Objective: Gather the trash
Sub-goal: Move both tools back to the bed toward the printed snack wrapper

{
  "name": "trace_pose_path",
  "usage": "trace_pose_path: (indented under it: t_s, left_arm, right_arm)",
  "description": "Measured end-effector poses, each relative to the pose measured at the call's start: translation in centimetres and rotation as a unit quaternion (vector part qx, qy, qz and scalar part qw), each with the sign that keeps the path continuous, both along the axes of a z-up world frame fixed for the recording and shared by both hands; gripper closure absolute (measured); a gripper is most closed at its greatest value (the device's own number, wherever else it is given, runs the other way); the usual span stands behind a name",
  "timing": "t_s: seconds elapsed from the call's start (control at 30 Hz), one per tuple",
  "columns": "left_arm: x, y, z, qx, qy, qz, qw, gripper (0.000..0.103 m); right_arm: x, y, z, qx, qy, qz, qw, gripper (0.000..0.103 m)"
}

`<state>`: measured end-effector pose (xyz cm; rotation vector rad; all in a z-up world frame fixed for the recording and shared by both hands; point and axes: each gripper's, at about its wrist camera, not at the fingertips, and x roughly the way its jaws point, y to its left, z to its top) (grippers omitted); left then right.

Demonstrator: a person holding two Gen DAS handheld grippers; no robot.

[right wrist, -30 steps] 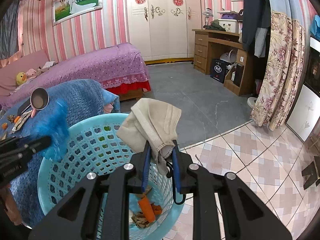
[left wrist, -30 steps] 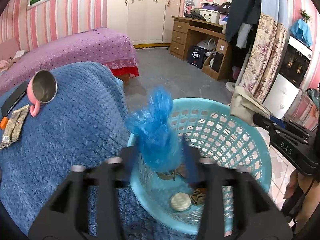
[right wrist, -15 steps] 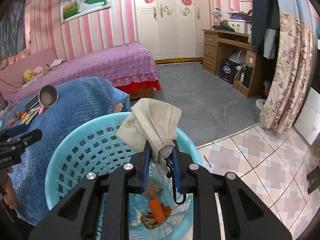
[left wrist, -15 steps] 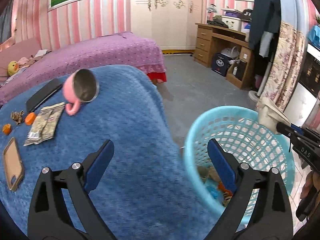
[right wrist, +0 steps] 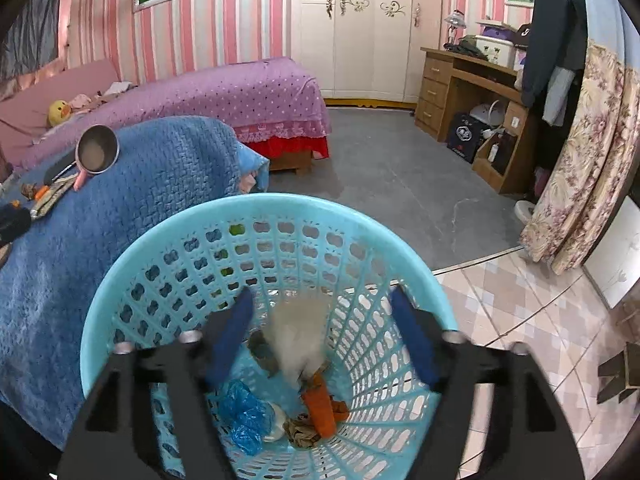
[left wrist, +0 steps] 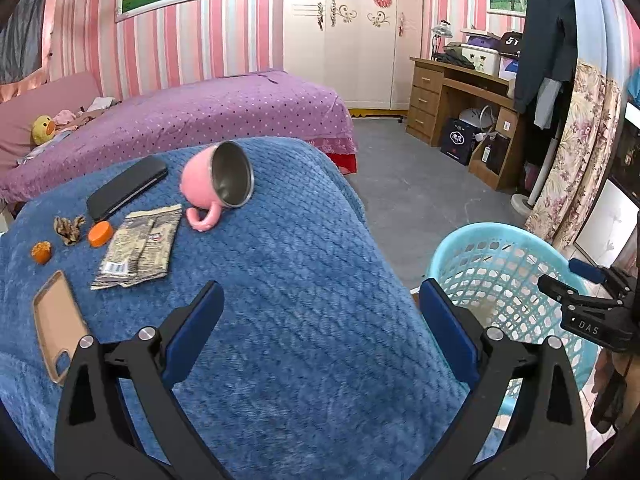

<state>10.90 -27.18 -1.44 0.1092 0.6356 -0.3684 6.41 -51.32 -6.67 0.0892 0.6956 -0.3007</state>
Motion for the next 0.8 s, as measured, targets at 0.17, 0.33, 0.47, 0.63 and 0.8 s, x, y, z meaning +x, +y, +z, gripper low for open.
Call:
trace_pose_path:
  t_s: [0.17, 0.33, 0.47, 0.63, 0.8]
  left_arm:
    - [-0.2, 1.8, 0.7, -0.006, -0.006, 0.006, 1.0, 0.006]
    - [0.2, 3.7, 1.4, -0.007, -0.011, 0.011, 0.9999, 0.006]
    - [0.8, 5.7, 2.1, 0.0, -0.022, 0.017, 0.9996, 0.006]
    - [1.9, 8.5, 2.4, 0.005, -0.031, 0.027, 0.9992, 0.006]
    - [3.7, 12.1, 1.9, 0.002, -0.027, 0.049, 0.9984, 0.006]
  right_arm:
    - [0.9, 1.7, 0.8, -0.007, -0.01, 0.0, 1.0, 0.01]
    - [2.5, 3.9, 1.6, -0.023, -0.009, 0.003, 1.0, 0.008]
    - [3.4, 5.1, 2.2, -0.02, -0.015, 0.001, 1.0, 0.007]
    - [4.4, 6.4, 3.0, -0.008, -0.023, -0.007, 1.0, 0.007]
    - [5.8, 8.2, 3.4, 0.002, -0.03, -0.013, 0.999, 0.007]
